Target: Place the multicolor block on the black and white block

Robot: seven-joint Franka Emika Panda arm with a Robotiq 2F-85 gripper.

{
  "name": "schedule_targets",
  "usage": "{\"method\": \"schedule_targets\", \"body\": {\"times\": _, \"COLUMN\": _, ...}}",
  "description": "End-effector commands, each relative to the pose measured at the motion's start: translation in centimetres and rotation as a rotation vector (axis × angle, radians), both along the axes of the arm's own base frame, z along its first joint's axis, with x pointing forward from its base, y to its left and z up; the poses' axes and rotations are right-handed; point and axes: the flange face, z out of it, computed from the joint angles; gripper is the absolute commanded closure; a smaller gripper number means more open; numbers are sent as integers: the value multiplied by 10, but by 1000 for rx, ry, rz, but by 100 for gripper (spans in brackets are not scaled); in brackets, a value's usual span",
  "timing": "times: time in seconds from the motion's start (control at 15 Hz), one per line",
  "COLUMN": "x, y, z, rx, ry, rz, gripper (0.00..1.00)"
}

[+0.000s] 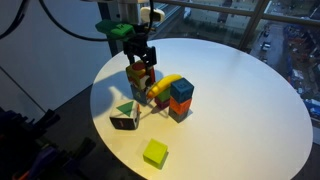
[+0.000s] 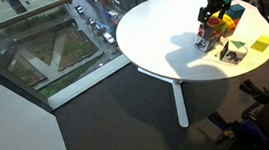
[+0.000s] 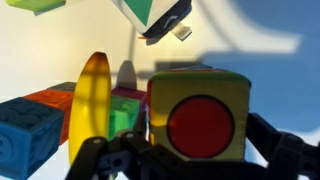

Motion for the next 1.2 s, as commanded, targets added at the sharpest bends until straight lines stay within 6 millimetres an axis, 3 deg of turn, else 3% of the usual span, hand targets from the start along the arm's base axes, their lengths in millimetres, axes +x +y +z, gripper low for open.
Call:
{"method": "schedule_targets", "body": {"times": 0.0, "x": 3, "y": -6, "z": 6, "rx": -7, "ry": 10, "rz": 24, "gripper": 0}}
{"method": "schedule_targets", "body": {"times": 0.6, "x": 0, "y": -1, "z": 23, "rx": 24, "ry": -21, "rz": 36, "gripper": 0}}
{"method": "schedule_targets", "body": {"times": 1.13, "x": -7, "y": 7, "z": 52, "rx": 81, "ry": -76, "rz": 74, "gripper": 0}}
